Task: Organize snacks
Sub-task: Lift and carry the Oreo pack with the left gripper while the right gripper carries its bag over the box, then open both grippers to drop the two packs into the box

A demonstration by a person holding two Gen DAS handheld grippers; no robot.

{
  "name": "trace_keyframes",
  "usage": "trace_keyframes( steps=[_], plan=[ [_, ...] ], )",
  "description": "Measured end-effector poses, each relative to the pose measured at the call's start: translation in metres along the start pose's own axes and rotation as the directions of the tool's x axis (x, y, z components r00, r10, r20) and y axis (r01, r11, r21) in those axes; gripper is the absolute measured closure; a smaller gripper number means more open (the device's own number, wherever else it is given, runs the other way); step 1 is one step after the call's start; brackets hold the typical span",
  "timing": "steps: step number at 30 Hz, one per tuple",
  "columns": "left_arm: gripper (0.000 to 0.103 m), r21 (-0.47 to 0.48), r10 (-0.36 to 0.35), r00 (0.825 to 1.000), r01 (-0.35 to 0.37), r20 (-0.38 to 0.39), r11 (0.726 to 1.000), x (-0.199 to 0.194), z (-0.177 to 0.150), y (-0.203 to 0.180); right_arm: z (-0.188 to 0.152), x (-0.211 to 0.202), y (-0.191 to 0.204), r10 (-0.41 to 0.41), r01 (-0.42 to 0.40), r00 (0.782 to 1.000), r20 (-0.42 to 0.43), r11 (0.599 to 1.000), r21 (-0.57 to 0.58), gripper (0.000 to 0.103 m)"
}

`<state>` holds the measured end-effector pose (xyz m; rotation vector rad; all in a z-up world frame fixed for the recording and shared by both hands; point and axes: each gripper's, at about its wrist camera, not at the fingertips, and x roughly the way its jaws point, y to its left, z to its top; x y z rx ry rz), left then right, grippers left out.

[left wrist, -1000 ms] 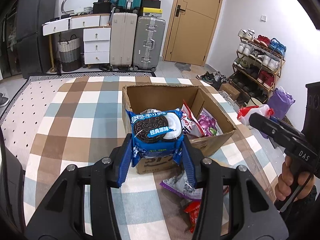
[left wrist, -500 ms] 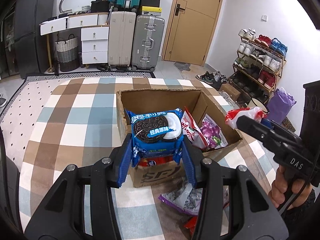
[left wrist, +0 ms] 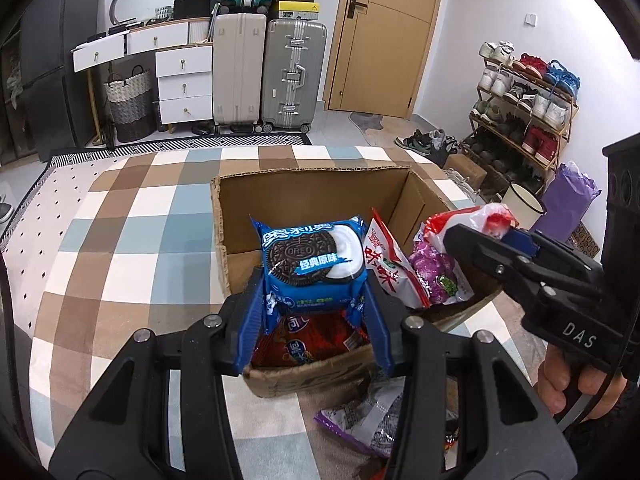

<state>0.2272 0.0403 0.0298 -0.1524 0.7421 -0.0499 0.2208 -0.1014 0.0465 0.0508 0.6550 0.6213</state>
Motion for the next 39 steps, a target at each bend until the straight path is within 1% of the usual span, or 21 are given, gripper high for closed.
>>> trace_keyframes(
  steps=[6, 8, 14, 20, 22, 23, 24, 25, 26, 27, 28, 29, 30, 32, 34, 36, 37, 39],
  plan=[
    [0.06, -0.003, 0.02, 1.0, -0.02, -0.012, 1.0, 0.019, 0.005, 0.001, 0.004, 0.013, -0.003, -0.036, 0.036, 0.999, 0.0, 0.999, -0.026, 0.055],
    [0.06, 0.009, 0.037, 0.999, -0.037, -0.003, 0.999, 0.022, 0.007, 0.0, 0.006, 0.016, -0.005, -0.04, 0.04, 0.999, 0.005, 0.999, -0.023, 0.055],
    [0.059, 0.032, 0.045, 0.999, -0.045, -0.009, 0.998, 0.037, 0.012, -0.003, 0.006, 0.031, -0.009, -0.049, 0.048, 0.999, -0.012, 0.998, -0.03, 0.055],
    [0.059, 0.044, 0.065, 0.998, -0.064, -0.01, 0.997, 0.042, 0.012, -0.01, 0.005, 0.035, -0.009, -0.059, 0.058, 0.998, -0.019, 0.997, -0.044, 0.055],
    [0.059, 0.036, 0.059, 0.998, -0.058, -0.013, 0.998, 0.042, 0.012, -0.008, 0.005, 0.035, -0.009, -0.058, 0.057, 0.998, -0.029, 0.997, -0.045, 0.051],
    [0.057, 0.028, 0.053, 0.999, -0.052, -0.015, 0.998, 0.041, 0.013, -0.007, 0.004, 0.033, -0.009, -0.061, 0.059, 0.998, -0.03, 0.997, -0.048, 0.05],
    [0.054, 0.024, 0.049, 0.999, -0.049, -0.014, 0.999, 0.039, 0.012, -0.006, 0.004, 0.031, -0.008, -0.064, 0.063, 0.998, -0.028, 0.997, -0.053, 0.043],
    [0.051, 0.02, 0.045, 0.999, -0.045, -0.01, 0.999, 0.036, 0.011, -0.005, 0.004, 0.027, -0.007, -0.066, 0.064, 0.998, -0.023, 0.996, -0.059, 0.033],
    [0.044, 0.015, 0.039, 0.999, -0.039, -0.006, 0.999, 0.033, 0.011, -0.005, 0.004, 0.022, -0.006, -0.06, 0.059, 0.998, -0.008, 0.996, -0.062, 0.027],
    [0.038, 0.01, 0.031, 1.0, -0.031, -0.003, 0.999, 0.03, 0.01, -0.004, 0.004, 0.015, -0.005, -0.058, 0.058, 0.998, 0.012, 0.996, -0.064, 0.017],
    [0.034, 0.001, 0.011, 1.0, -0.011, 0.002, 1.0, 0.026, 0.009, -0.003, 0.003, 0.01, -0.005, -0.058, 0.06, 0.998, 0.027, 0.996, -0.066, 0.012],
    [0.026, -0.006, 0.004, 1.0, -0.004, 0.002, 1.0, 0.022, 0.009, -0.002, 0.003, 0.005, -0.005, -0.061, 0.064, 0.997, 0.037, 0.996, -0.07, 0.012],
    [0.022, -0.01, 0.003, 1.0, -0.003, 0.001, 1.0, 0.019, 0.008, -0.001, 0.002, 0.0, -0.005, -0.068, 0.071, 0.997, 0.038, 0.995, -0.073, 0.012],
    [0.02, -0.01, -0.006, 1.0, 0.006, 0.005, 1.0, 0.011, 0.006, -0.002, 0.0, -0.006, -0.007, -0.064, 0.065, 0.998, 0.027, 0.996, -0.065, 0.01],
    [0.015, -0.001, -0.004, 1.0, 0.004, 0.012, 1.0, 0.002, 0.003, -0.004, -0.003, -0.012, -0.011, -0.068, 0.069, 0.998, 0.018, 0.996, -0.048, 0.002],
    [0.001, 0.007, 0.015, 1.0, -0.016, 0.019, 1.0, -0.007, -0.001, -0.005, -0.007, -0.018, -0.013, -0.077, 0.078, 0.997, 0.015, 0.996, -0.039, 0.0],
    [0.001, 0.005, 0.039, 0.999, -0.039, 0.032, 0.999, -0.012, -0.003, -0.005, -0.008, -0.02, -0.014, -0.08, 0.081, 0.997, 0.012, 0.996, -0.036, 0.0],
    [0.001, 0.007, 0.046, 0.998, -0.047, 0.034, 0.999, -0.019, -0.007, -0.004, -0.009, -0.025, -0.016, -0.104, 0.104, 0.995, 0.012, 0.994, -0.029, 0.0]
  ],
)
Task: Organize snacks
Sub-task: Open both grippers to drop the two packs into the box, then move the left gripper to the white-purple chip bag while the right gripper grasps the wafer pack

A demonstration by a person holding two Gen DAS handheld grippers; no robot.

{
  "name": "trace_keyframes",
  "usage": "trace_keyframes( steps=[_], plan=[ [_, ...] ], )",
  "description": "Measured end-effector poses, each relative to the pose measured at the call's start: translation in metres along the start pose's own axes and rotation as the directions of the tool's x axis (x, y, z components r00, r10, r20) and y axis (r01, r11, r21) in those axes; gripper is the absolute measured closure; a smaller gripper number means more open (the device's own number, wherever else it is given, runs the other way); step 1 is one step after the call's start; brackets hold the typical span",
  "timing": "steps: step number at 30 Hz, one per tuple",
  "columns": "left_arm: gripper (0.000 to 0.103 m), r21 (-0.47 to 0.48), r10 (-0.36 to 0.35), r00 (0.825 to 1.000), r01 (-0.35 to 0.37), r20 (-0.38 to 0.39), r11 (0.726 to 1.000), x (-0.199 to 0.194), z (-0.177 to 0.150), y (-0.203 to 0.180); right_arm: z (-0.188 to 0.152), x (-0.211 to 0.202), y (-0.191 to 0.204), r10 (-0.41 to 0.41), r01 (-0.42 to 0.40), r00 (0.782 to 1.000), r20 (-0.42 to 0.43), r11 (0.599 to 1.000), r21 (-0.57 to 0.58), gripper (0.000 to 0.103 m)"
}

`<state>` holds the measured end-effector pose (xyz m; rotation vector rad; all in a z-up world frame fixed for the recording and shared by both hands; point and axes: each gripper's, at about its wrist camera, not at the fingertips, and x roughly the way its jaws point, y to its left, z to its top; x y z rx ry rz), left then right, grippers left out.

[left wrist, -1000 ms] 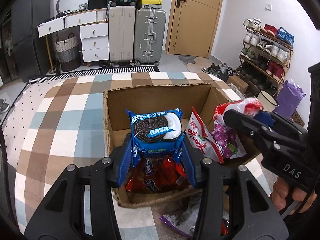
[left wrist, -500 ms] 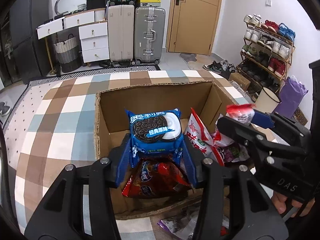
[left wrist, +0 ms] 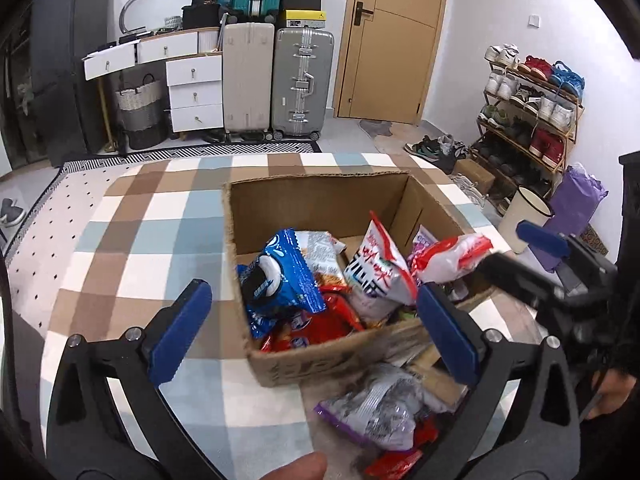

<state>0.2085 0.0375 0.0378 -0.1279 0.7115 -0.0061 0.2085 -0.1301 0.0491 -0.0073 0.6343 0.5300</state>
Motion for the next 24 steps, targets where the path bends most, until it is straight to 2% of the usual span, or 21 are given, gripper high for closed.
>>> trace_keyframes(
  steps=[8, 15, 24],
  plan=[
    [0.001, -0.012, 0.022, 1.0, -0.022, -0.002, 1.0, -0.028, -0.015, 0.011, -0.009, -0.017, -0.003, -0.022, 0.022, 0.999, -0.043, 1.0, 0.012, 0.0],
    [0.001, -0.007, 0.015, 1.0, -0.015, -0.022, 1.0, -0.047, -0.029, 0.016, -0.022, -0.031, 0.002, 0.005, -0.001, 0.994, -0.107, 1.0, 0.03, 0.0],
    [0.001, 0.003, -0.005, 0.998, 0.005, -0.067, 1.0, -0.046, -0.049, 0.012, -0.047, -0.032, 0.009, 0.024, -0.018, 0.984, -0.179, 0.999, 0.031, 0.0]
  ],
)
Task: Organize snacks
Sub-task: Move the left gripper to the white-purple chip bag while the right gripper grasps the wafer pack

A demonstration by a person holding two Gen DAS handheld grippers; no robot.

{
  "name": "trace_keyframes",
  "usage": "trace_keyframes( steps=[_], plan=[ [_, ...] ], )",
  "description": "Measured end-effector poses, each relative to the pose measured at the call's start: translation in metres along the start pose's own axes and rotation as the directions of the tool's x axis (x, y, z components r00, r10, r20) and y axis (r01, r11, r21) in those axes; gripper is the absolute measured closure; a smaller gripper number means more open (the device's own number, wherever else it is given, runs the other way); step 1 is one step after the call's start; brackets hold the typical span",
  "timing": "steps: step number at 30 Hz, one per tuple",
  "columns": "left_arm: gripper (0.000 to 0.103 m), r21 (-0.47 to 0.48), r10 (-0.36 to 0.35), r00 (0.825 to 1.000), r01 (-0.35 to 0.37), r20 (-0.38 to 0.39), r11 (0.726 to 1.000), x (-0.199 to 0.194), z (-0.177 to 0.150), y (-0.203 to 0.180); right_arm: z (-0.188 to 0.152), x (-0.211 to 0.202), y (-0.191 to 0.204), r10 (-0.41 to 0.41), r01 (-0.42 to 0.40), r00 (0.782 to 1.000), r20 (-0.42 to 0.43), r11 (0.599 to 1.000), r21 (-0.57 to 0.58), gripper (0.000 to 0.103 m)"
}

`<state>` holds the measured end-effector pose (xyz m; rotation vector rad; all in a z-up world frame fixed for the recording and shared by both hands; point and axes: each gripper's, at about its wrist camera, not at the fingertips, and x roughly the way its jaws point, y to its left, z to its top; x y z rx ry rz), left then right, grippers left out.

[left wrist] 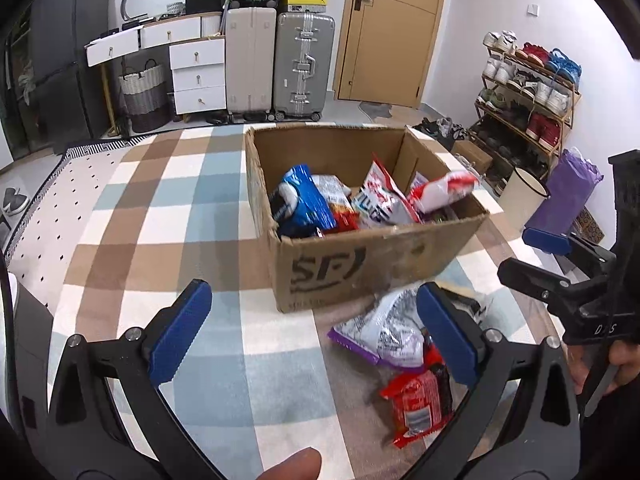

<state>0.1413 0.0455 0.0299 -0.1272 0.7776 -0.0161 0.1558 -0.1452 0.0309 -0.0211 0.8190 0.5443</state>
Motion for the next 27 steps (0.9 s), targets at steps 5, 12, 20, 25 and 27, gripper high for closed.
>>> trace_keyframes(
  steps=[5, 12, 20, 25, 27],
  plan=[
    [0.001, -0.006, -0.007, 0.999, 0.007, -0.034, 1.0, 0.009, -0.013, -0.003, -0.014, 0.004, -0.002, -0.011, 0.011, 0.999, -0.037, 1.0, -0.003, 0.0],
    [0.001, -0.02, -0.029, 0.995, 0.027, -0.095, 0.999, 0.03, -0.03, -0.009, -0.029, 0.014, -0.008, -0.013, 0.015, 0.996, -0.089, 1.0, 0.018, 0.0],
    [0.001, -0.045, -0.076, 0.987, 0.07, -0.139, 0.997, 0.05, -0.036, -0.013, -0.04, 0.028, -0.006, 0.004, -0.002, 0.99, -0.138, 1.0, 0.015, 0.0],
    [0.001, -0.047, -0.081, 0.984, 0.074, -0.162, 0.996, 0.063, -0.037, -0.016, -0.043, 0.036, -0.003, 0.02, -0.019, 0.987, -0.158, 1.0, 0.013, 0.0],
    [0.001, -0.045, -0.087, 0.983, 0.081, -0.164, 0.996, 0.066, -0.037, -0.017, -0.045, 0.038, -0.001, 0.024, -0.022, 0.986, -0.164, 1.0, 0.011, 0.0]
  ],
)
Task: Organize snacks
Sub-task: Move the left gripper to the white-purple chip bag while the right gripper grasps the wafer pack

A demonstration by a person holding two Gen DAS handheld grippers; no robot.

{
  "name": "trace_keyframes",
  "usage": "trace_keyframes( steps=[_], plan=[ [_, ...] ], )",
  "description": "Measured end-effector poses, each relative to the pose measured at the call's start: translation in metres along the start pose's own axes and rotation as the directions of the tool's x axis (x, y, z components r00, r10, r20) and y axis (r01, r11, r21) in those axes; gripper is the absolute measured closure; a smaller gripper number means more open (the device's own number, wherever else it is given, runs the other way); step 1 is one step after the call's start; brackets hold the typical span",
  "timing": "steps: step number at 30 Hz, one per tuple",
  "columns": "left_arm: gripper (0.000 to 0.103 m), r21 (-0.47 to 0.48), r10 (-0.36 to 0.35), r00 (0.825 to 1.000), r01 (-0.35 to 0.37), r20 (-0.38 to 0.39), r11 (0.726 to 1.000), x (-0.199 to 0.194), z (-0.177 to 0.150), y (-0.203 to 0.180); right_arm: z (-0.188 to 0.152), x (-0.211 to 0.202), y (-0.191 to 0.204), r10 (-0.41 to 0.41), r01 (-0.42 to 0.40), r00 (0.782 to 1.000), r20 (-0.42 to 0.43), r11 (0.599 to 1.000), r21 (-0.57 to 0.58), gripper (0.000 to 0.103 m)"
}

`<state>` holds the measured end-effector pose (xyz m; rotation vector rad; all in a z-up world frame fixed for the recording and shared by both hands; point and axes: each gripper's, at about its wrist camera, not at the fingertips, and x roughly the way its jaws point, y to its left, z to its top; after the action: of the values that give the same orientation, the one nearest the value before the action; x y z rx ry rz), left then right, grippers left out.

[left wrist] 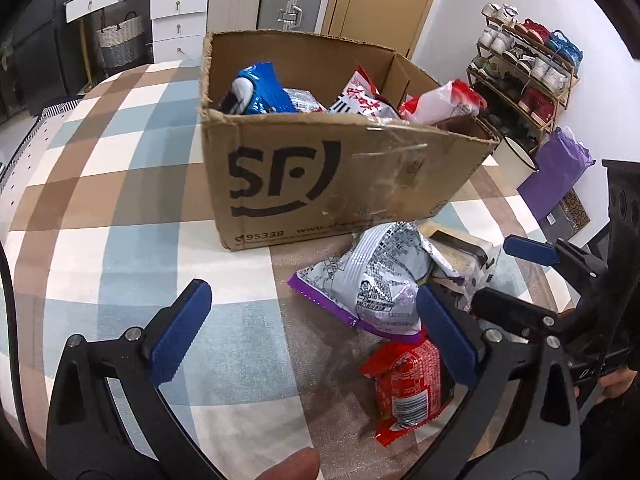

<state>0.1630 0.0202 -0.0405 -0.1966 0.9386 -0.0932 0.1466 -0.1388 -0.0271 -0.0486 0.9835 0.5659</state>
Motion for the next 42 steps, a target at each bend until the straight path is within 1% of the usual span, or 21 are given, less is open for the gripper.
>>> trace_keyframes(
  steps=[5, 8, 12, 14, 16, 19, 21, 24, 28, 32, 34, 39, 40, 42],
  plan=[
    [0.001, 0.001, -0.008, 1.0, 0.008, -0.008, 1.0, 0.004, 0.001, -0.001, 0.0, 0.008, 0.003, 0.017, -0.017, 1.0, -0.022, 1.0, -0.005, 0.0],
    [0.001, -0.003, 0.012, 1.0, -0.013, -0.011, 1.0, 0.005, 0.0, -0.001, 0.001, 0.014, 0.004, 0.021, -0.021, 0.999, -0.029, 1.0, -0.007, 0.0],
    [0.001, -0.009, 0.001, 1.0, -0.002, -0.017, 1.0, 0.007, 0.001, 0.002, 0.003, 0.018, 0.0, -0.001, 0.002, 1.0, -0.018, 1.0, 0.01, 0.0],
    [0.001, -0.009, 0.005, 1.0, -0.005, -0.022, 1.0, 0.009, 0.0, 0.003, 0.003, 0.021, -0.003, -0.006, 0.007, 1.0, -0.028, 1.0, 0.027, 0.0],
    [0.001, -0.003, 0.006, 1.0, -0.007, -0.031, 1.0, 0.013, 0.0, 0.002, 0.003, 0.02, -0.004, 0.008, -0.007, 1.0, -0.021, 0.999, 0.035, 0.0],
    [0.001, -0.001, -0.013, 0.999, 0.013, -0.041, 1.0, 0.019, 0.001, 0.0, 0.003, 0.016, -0.004, -0.025, 0.025, 1.0, 0.015, 0.999, 0.02, 0.001],
    [0.001, -0.002, -0.015, 0.999, 0.015, -0.049, 1.0, 0.023, 0.001, -0.001, 0.003, 0.016, -0.005, -0.016, 0.015, 1.0, 0.016, 1.0, 0.02, 0.002],
    [0.001, 0.0, -0.032, 0.998, 0.032, -0.051, 0.999, 0.027, 0.002, -0.004, 0.004, 0.017, -0.009, 0.016, -0.016, 1.0, 0.021, 0.999, 0.033, 0.006],
    [0.001, 0.002, -0.045, 0.998, 0.045, -0.052, 0.999, 0.031, 0.003, -0.007, 0.005, 0.02, -0.009, 0.049, -0.05, 0.999, 0.019, 0.998, 0.033, 0.019],
    [0.001, 0.003, -0.052, 0.997, 0.052, -0.054, 0.999, 0.034, 0.003, -0.01, 0.006, 0.023, -0.01, 0.094, -0.094, 0.995, 0.028, 0.995, 0.031, 0.028],
    [0.001, 0.006, -0.051, 0.997, 0.051, -0.05, 0.999, 0.035, 0.003, -0.011, 0.004, 0.023, -0.008, 0.101, -0.102, 0.994, 0.033, 0.994, 0.026, 0.033],
    [0.001, 0.025, -0.04, 0.998, 0.042, -0.053, 0.999, 0.032, 0.0, -0.014, 0.001, 0.015, -0.005, 0.11, -0.111, 0.991, 0.074, 0.994, 0.009, 0.034],
    [0.001, 0.032, -0.037, 0.998, 0.039, -0.054, 0.999, 0.032, -0.001, -0.014, 0.001, 0.013, -0.005, 0.113, -0.114, 0.99, 0.082, 0.993, 0.007, 0.04],
    [0.001, 0.047, -0.038, 0.998, 0.041, -0.056, 0.998, 0.031, -0.003, -0.016, -0.001, 0.009, -0.005, 0.12, -0.121, 0.989, 0.086, 0.993, 0.009, 0.04]
  ],
)
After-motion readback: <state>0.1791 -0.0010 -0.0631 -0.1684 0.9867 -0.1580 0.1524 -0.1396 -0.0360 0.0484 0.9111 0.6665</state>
